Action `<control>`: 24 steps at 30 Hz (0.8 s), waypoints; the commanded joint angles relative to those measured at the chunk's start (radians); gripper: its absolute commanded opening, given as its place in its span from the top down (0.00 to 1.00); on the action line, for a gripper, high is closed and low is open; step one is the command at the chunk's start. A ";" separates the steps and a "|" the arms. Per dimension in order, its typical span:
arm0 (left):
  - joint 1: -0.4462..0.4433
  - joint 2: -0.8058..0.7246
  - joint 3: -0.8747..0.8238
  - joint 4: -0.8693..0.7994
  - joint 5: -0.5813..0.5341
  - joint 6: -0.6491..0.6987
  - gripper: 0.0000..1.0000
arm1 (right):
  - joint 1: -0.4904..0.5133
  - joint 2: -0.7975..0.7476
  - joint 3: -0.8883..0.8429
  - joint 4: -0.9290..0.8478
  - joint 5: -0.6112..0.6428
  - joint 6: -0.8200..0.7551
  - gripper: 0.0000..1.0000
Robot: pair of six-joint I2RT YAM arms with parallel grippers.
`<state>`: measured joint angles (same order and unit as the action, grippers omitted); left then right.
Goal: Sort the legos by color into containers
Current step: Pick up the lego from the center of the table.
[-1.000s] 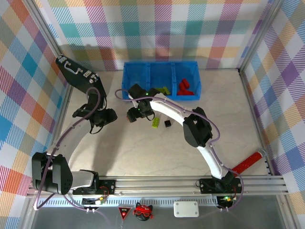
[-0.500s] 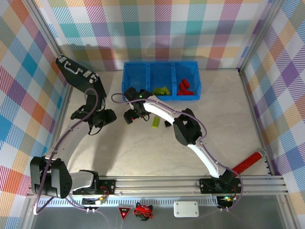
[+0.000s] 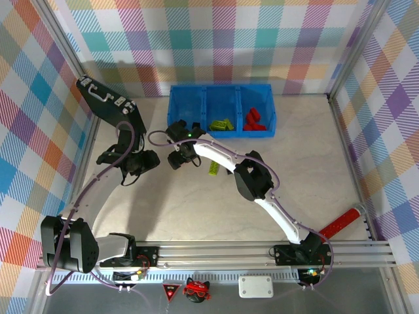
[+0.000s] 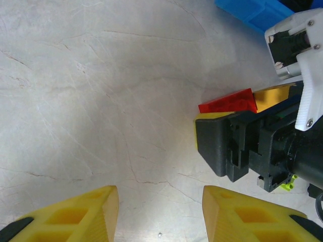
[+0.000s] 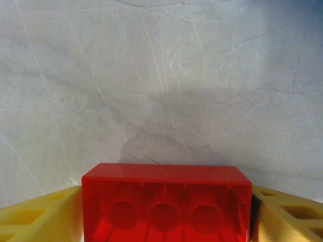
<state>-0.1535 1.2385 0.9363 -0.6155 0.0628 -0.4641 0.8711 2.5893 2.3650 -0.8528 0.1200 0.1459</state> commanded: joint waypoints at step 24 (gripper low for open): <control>0.009 0.069 -0.013 0.064 0.101 -0.022 0.52 | -0.044 -0.302 -0.042 -0.121 0.070 -0.030 0.35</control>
<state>-0.1535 1.2892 0.9203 -0.5732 0.1268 -0.4679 0.8536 2.3516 2.3505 -0.9272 0.1684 0.1379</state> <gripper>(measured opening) 0.475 0.655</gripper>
